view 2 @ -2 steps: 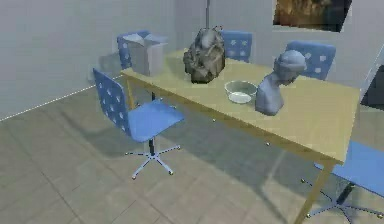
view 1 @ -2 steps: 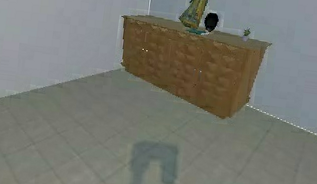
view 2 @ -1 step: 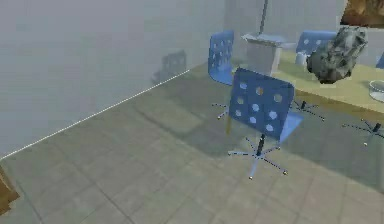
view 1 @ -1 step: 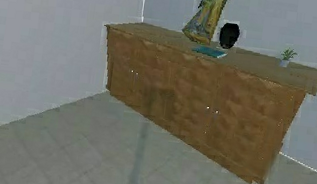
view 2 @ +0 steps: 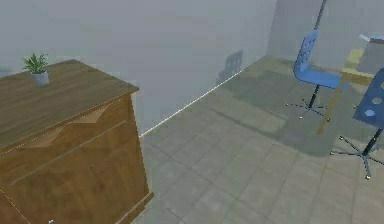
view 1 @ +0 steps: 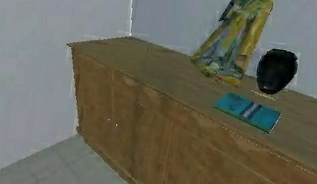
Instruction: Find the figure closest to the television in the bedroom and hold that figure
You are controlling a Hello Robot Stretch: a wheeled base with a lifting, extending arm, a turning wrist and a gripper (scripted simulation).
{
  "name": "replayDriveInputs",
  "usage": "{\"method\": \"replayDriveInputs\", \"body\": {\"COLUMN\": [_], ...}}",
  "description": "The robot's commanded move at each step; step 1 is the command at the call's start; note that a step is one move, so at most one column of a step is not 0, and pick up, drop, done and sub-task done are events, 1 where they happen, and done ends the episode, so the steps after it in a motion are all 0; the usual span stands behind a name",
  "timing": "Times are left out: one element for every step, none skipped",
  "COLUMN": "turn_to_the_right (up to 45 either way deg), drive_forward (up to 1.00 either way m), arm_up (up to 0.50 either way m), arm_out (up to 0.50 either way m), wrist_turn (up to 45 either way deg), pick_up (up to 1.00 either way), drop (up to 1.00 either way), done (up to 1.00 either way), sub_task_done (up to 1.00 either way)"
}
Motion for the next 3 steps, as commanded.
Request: {"method": "replayDriveInputs", "body": {"turn_to_the_right": [9.0, 0.0, -45.0], "drive_forward": [0.00, 0.20, 0.00], "arm_up": [0.00, 0.00, 0.00], "arm_out": [0.00, 0.00, 0.00], "wrist_turn": [0.0, 0.0, 0.0], "pick_up": [0.00, 0.00, 0.00], "drop": [0.00, 0.00, 0.00], "done": [0.00, 0.00, 0.00], "sub_task_done": [0.00, 0.00, 0.00]}}
